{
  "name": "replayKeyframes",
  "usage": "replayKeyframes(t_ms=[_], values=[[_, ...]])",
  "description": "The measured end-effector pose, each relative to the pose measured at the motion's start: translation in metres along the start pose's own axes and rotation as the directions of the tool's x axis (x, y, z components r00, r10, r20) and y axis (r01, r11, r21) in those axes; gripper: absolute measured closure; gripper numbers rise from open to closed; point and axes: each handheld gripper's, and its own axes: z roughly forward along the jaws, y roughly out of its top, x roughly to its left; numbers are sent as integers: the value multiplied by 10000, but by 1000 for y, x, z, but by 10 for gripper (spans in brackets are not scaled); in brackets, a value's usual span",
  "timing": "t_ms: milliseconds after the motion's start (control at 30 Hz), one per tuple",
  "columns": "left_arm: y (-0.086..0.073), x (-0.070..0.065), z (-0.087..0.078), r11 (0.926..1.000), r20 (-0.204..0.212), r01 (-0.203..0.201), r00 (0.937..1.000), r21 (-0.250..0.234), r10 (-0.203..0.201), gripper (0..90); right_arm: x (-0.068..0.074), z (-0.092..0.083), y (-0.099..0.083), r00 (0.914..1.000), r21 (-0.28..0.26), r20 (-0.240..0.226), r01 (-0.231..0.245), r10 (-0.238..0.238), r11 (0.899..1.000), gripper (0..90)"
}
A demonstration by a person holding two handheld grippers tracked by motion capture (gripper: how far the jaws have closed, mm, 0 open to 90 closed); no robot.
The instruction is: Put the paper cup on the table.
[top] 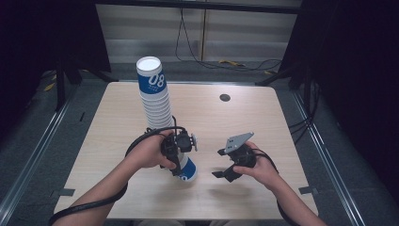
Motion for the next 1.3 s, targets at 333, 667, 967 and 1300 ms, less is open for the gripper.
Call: replayKeyframes(t_ms=[333,667,967,1300], values=[[-2,0,5,9997,55,65,10000,228,-66,151,0,3,1,9999,8,-60,91,-91,10000,149],[8,-4,6,9988,66,-298,9995,382,296,145,0,3,-1,9999,8,-52,131,-131,9999,149],[16,-7,7,9967,96,-566,9984,574,561,147,-1,2,-4,9999,46,8,112,-112,9999,149],[19,-6,6,9984,262,-559,9981,30,558,130,-1,1,-4,9999,53,21,113,-113,9999,149]])
